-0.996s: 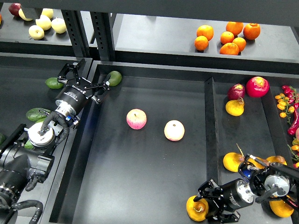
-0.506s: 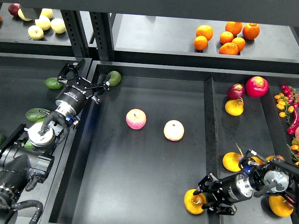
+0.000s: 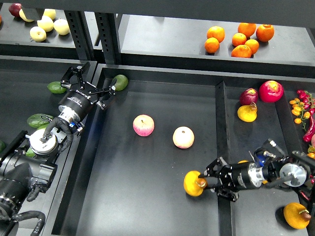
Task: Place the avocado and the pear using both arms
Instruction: 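Lift the pear with the right gripper into the pear bin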
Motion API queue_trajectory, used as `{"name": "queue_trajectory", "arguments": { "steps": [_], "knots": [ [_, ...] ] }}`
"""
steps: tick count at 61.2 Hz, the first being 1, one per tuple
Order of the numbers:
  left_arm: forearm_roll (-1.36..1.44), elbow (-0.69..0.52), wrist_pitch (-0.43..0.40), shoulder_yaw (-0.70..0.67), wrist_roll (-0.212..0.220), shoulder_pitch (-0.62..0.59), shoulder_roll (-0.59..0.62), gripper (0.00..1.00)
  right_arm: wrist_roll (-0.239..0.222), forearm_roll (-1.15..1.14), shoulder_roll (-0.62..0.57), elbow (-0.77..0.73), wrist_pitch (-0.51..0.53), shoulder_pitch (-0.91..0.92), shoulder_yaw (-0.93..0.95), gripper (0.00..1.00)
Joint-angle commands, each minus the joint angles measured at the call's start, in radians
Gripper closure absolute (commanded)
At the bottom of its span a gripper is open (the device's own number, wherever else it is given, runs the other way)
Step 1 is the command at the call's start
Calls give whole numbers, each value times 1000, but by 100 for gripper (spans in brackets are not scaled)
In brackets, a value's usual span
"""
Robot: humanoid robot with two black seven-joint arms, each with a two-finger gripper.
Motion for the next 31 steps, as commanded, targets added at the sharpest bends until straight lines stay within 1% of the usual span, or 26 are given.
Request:
{"name": "queue_trajectory", "arguments": {
  "steps": [1, 25, 31],
  "knots": [
    [1, -3, 0, 1, 0, 0, 0, 1, 0, 15, -22, 5, 0, 11, 24, 96],
    [1, -3, 0, 1, 0, 0, 0, 1, 0, 170, -232, 71, 0, 32, 1, 96],
    [-1, -3, 0, 1, 0, 0, 0, 1, 0, 201, -285, 89, 0, 31, -30, 96]
  ]
}}
